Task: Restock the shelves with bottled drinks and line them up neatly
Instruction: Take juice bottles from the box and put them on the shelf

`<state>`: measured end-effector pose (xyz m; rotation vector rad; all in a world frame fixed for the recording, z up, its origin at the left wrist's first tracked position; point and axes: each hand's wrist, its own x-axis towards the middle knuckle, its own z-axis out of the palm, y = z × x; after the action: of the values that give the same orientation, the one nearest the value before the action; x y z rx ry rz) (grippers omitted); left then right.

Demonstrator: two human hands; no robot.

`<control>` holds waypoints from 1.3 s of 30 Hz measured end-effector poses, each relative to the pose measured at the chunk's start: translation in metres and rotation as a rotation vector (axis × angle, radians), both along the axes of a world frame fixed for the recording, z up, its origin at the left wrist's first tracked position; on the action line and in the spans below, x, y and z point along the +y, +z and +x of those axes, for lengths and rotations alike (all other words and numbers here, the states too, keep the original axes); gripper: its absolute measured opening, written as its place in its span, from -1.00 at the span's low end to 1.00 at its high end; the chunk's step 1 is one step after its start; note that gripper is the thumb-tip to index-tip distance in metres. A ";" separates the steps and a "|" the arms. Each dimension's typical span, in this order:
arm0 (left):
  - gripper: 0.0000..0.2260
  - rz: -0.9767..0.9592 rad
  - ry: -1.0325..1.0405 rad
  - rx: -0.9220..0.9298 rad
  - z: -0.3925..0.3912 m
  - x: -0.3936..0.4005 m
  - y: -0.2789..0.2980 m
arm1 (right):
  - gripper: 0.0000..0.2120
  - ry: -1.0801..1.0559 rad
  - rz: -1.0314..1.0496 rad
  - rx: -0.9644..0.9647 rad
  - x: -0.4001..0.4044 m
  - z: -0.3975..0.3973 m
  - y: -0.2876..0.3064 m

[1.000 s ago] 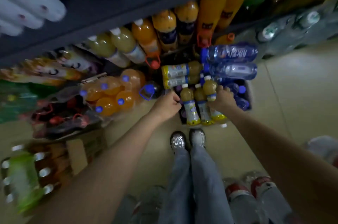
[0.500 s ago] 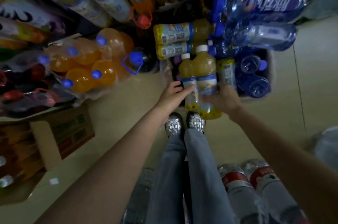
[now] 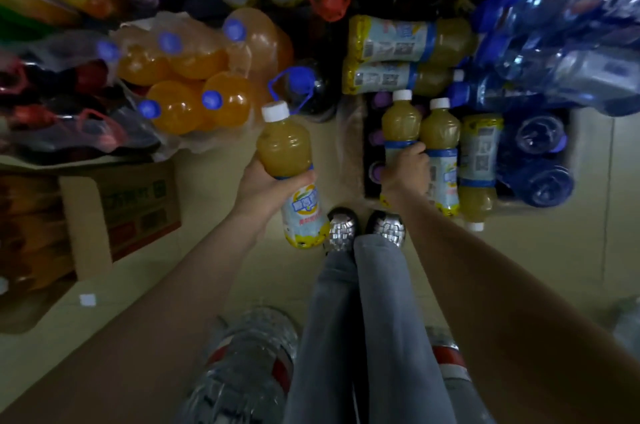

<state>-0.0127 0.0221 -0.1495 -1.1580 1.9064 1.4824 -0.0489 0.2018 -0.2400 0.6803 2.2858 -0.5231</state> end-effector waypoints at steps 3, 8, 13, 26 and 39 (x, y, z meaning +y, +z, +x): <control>-0.66 0.016 -0.001 0.012 0.003 -0.001 0.014 | -0.36 -0.124 -0.111 -0.098 0.010 -0.008 0.013; -0.62 0.083 0.003 0.051 -0.012 -0.005 0.118 | -0.47 -0.296 -0.565 -0.177 0.014 -0.018 0.133; -0.75 0.046 -0.108 0.233 -0.053 -0.043 0.280 | -0.43 0.036 -0.815 0.033 -0.021 -0.079 0.348; -0.69 -0.269 -0.025 0.920 -0.129 -0.265 0.631 | -0.57 0.450 -1.266 0.856 -0.258 -0.182 0.743; -0.61 -0.347 0.144 1.071 -0.178 -0.441 0.715 | -0.52 0.351 -0.871 1.056 -0.461 -0.257 0.776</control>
<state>-0.1903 -0.4189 0.5653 -0.6357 2.8976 2.1696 -0.3055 -0.2596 0.5356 -0.5674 2.5505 -1.8454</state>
